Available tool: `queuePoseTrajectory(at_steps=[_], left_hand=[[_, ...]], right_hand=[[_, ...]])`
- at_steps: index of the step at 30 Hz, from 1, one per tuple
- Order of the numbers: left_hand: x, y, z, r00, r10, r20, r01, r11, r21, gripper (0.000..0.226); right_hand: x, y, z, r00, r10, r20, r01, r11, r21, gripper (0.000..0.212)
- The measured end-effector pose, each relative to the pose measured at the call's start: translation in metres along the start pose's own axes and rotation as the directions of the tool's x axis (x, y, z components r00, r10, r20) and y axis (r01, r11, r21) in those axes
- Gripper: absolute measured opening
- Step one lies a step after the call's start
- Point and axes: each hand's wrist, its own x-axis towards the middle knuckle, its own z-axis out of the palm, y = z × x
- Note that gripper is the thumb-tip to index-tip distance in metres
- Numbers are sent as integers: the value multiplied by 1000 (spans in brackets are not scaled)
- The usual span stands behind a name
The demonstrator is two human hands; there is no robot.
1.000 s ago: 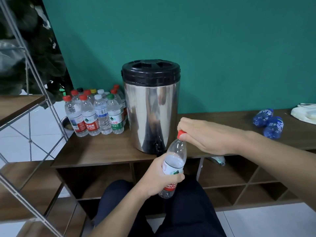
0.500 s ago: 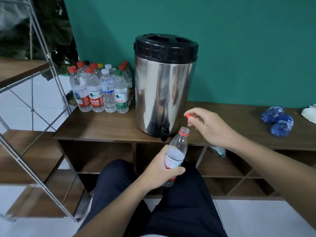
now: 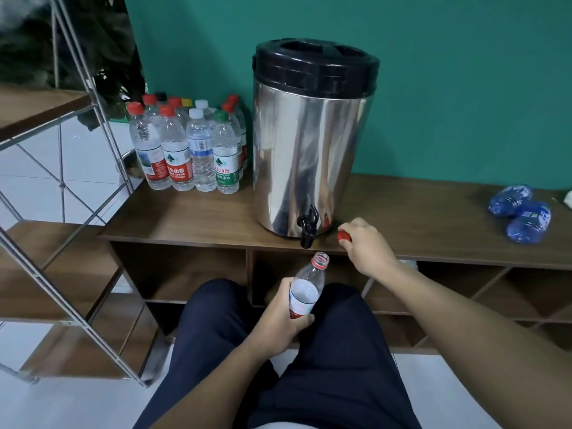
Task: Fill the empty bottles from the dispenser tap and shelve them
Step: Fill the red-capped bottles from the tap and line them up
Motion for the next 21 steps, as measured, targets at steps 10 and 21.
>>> queuePoseTrajectory(at_steps=[10, 21], left_hand=[[2, -16, -6, 990, -66, -121, 71, 997, 38, 55], [8, -10, -6, 983, -48, -177, 67, 993, 102, 67]], right_hand=[[-28, -65, -46, 988, 30, -153, 61, 826, 561, 27], [-38, -100, -79, 991, -26, -134, 113, 708, 697, 49]])
